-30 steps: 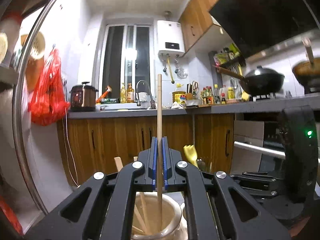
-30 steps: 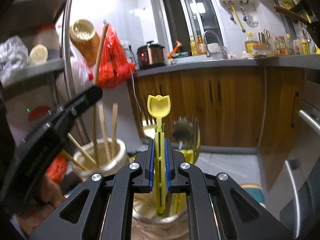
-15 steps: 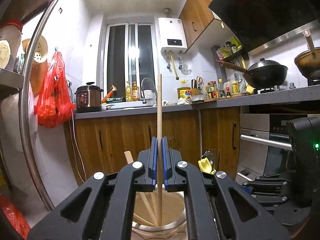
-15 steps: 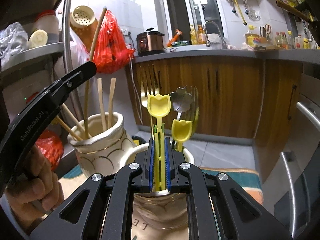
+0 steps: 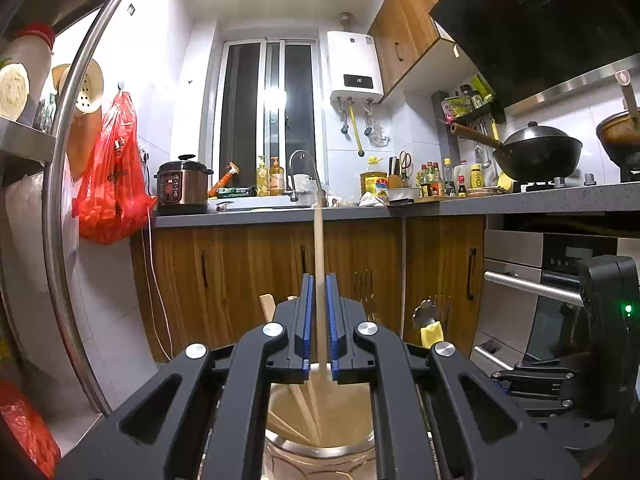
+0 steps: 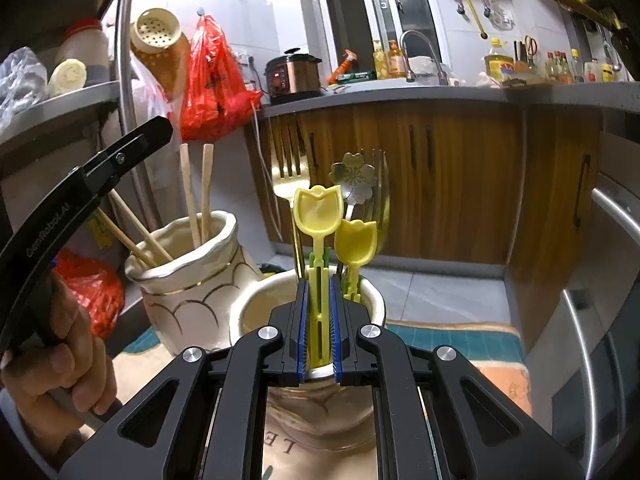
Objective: Organize utensils
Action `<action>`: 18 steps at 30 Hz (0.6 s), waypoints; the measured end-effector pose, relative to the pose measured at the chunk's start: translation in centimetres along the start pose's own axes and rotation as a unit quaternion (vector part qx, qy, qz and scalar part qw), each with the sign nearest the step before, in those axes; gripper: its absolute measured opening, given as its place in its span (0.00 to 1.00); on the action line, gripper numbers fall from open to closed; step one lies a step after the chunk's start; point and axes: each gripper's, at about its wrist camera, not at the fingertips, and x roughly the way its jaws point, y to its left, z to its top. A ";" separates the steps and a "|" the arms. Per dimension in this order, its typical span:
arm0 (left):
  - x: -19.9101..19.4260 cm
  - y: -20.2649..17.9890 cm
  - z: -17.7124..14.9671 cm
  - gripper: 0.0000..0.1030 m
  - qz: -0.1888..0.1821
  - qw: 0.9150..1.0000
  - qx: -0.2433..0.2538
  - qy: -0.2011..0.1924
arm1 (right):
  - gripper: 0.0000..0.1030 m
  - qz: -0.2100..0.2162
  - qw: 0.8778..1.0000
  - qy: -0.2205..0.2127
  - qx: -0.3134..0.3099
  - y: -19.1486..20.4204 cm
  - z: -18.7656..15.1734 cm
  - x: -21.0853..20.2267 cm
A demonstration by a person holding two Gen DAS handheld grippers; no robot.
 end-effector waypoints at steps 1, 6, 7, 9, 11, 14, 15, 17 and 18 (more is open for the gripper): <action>0.0 0.0 0.0 0.10 -0.001 1.000 -0.001 0.001 | 0.10 0.000 1.000 0.000 -0.001 0.1 0.0 0.0; 0.0 0.2 -0.1 0.18 -0.001 1.000 -0.004 0.001 | 0.10 0.002 1.000 0.001 -0.003 0.2 0.1 0.1; -0.1 0.3 -0.1 0.18 -0.001 1.000 -0.005 0.000 | 0.10 0.001 1.000 0.001 -0.003 0.2 0.1 0.1; -0.2 0.4 -0.1 0.18 -0.001 1.000 -0.008 0.000 | 0.11 0.000 1.000 -0.001 -0.004 0.2 0.1 0.0; -0.4 0.5 0.1 0.19 -0.003 1.000 -0.011 -0.003 | 0.17 -0.001 1.000 -0.006 -0.005 0.2 0.3 -0.2; -1.0 0.9 0.5 0.30 -0.008 1.000 -0.017 -0.010 | 0.26 0.000 1.000 -0.016 -0.003 0.1 0.6 -0.8; -1.2 1.0 0.7 0.31 -0.010 1.000 -0.019 -0.012 | 0.27 -0.001 1.000 -0.021 -0.003 0.1 0.8 -1.0; -1.8 1.4 1.0 0.33 -0.012 1.000 -0.023 -0.017 | 0.27 0.000 1.000 -0.027 -0.003 0.1 0.9 -1.5; -2.1 1.7 1.2 0.34 -0.013 0.999 -0.026 -0.018 | 0.27 -0.001 1.000 -0.029 -0.004 0.1 0.9 -1.7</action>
